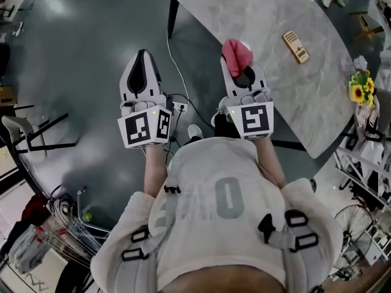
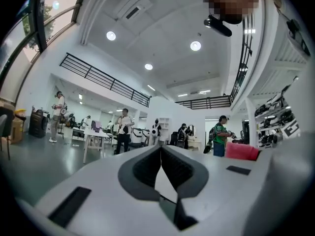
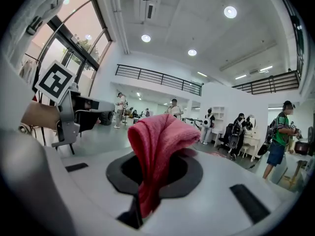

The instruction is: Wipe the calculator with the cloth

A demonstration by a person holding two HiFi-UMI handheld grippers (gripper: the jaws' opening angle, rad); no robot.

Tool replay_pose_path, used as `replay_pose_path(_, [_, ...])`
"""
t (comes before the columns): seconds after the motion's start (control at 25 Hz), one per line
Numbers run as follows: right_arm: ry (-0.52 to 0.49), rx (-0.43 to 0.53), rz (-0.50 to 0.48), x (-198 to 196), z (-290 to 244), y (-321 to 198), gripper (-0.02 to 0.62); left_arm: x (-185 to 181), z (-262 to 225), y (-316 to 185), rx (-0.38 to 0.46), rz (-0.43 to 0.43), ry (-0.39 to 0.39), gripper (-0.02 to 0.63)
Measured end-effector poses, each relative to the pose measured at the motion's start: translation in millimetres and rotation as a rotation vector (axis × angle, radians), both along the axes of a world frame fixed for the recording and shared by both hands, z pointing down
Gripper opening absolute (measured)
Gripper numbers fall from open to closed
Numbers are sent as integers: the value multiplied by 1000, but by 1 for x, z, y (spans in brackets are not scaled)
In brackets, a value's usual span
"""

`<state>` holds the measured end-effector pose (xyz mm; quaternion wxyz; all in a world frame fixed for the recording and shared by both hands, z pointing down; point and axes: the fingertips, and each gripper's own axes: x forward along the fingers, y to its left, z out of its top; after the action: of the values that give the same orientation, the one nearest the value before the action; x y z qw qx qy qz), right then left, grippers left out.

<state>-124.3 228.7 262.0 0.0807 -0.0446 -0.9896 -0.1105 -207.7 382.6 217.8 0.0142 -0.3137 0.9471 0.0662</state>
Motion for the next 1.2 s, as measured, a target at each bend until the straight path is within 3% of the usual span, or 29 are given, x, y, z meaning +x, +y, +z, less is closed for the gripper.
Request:
replay_pose_path(0.24, [7, 39, -11, -15, 0, -23, 54, -11, -2, -31, -111, -7, -42, 21])
replay_pose_path(0.36, [5, -24, 13, -20, -3, -42, 54, -18, -8, -52, -126, 21, -51, 21])
replay_pose_path(0.64, [2, -118, 155, -8, 8, -136, 54, -25, -1, -165, -170, 181, -46, 21])
replay_pose_path(0.8, [-30, -157, 262, 11, 10, -202, 54, -27, -3, -233, -147, 266, -58, 21])
replay_pose_path(1.04, [-115, -213, 532, 68, -4, -286, 54, 2, -31, -329, -178, 555, -207, 21])
replay_pose_path(1.2, [-151, -193, 712, 104, -11, -325, 54, 7, -45, -390, -123, 705, -234, 21])
